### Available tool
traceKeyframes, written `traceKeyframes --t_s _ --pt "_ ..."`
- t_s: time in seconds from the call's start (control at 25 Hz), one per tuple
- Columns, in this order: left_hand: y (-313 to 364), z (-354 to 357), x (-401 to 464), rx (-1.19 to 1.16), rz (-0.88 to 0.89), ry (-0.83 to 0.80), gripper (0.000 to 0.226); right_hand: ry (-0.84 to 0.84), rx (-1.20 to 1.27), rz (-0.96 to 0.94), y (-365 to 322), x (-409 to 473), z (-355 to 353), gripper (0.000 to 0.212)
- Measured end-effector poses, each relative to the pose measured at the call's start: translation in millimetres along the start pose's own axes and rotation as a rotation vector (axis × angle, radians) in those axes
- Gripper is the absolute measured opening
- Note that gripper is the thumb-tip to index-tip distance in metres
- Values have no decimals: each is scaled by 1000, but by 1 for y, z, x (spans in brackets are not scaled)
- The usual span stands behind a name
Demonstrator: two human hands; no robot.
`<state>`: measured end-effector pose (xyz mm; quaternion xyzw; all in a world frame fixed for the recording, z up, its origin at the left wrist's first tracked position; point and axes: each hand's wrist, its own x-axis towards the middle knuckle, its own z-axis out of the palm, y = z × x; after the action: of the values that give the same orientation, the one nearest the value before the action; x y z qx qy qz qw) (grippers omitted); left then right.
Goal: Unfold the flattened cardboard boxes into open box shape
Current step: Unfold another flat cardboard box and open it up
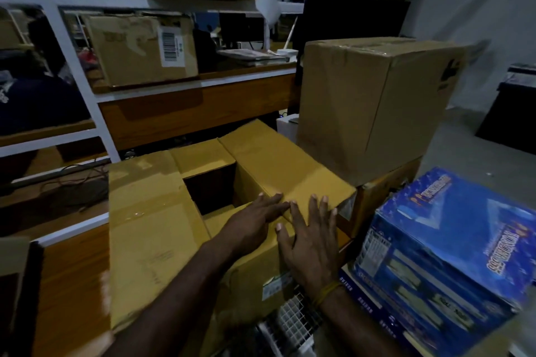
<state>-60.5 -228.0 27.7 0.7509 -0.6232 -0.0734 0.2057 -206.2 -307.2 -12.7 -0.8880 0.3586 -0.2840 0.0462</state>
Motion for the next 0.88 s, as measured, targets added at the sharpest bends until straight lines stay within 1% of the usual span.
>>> traceKeyframes --t_s 0.08,0.12,0.2,0.36,0.48,0.56,0.64,0.68,0.72,0.8,0.88 --pt "-1 1 0 -14 -8 -3 60 -57 144 54 1 -3 5 76" --pt "0 1 1 -12 -4 5 60 -59 201 71 2 -4 6 76" --pt "1 0 1 -23 26 29 60 -33 252 99 2 -4 5 75" --pt "4 -5 0 -102 39 39 58 -58 351 127 2 -1 4 72" --pt "6 -7 -1 -109 54 48 57 -80 402 135 5 1 4 68" --pt "7 -5 -2 -95 46 53 56 -105 414 127 8 3 3 69" --pt "8 -4 -2 -43 14 42 54 -126 378 106 9 6 -1 69" --pt "11 -4 -2 25 -16 48 52 -136 351 89 9 6 -4 69" --pt "14 -7 -3 125 -50 83 47 -145 329 62 8 7 -8 69" --pt "21 -10 -7 294 -103 218 39 -182 271 -16 0 4 -10 70" --pt "33 -14 -18 288 -153 380 35 -202 189 -131 -11 0 -11 71"
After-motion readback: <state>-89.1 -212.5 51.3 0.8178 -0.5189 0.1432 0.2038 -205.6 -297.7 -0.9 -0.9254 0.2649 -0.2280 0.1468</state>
